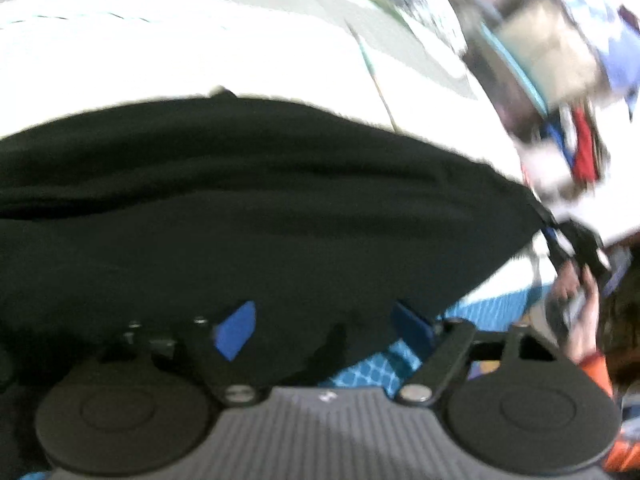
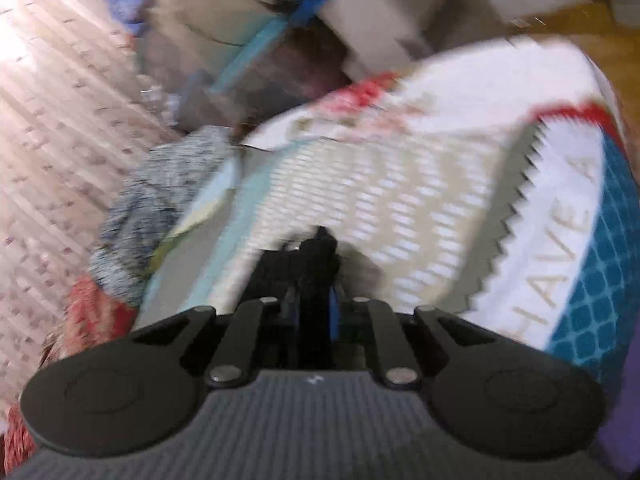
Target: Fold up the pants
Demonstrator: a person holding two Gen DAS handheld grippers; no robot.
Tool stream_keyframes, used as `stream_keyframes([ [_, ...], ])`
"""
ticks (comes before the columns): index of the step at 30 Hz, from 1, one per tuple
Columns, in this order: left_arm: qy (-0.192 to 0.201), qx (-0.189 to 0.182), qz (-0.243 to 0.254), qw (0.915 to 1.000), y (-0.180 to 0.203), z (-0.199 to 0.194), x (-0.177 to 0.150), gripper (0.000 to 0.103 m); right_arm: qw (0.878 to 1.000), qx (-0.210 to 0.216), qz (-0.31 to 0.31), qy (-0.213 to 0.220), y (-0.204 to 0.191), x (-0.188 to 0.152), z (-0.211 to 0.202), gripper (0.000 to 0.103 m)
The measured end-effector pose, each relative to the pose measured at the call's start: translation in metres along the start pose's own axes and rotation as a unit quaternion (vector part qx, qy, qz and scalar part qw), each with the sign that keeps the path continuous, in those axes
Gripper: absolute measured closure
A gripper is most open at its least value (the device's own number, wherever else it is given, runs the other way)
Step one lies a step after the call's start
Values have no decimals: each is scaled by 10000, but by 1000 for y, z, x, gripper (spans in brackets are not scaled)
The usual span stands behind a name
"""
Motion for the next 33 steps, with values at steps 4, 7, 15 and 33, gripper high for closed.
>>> stream_keyframes([
  [4, 587, -101, -417, 9974, -12, -34, 2, 45, 9942, 666, -812, 241, -51, -7, -42, 88],
  [7, 865, -89, -469, 9951, -17, -55, 2, 47, 9761, 1136, -1824, 335, -97, -37, -70, 88],
  [15, 1294, 45, -533, 9902, -24, -97, -7, 47, 8812, 1423, -4506, -149, -164, -191, -84, 87],
  [33, 2677, 880, -1354, 9499, -106, -227, -65, 23, 9216, 1102, -3643, -765, -185, -208, -56, 79],
])
Point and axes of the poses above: each gripper's, at about its wrist camera, not at the fingertips, and z roughly the way its jaws point, y to its right, x to its top, the point moved 2 cm from there along z, roughly the way its jaws point, and after that the axes turned 13 degrees about -x, right-handed, at the moved point
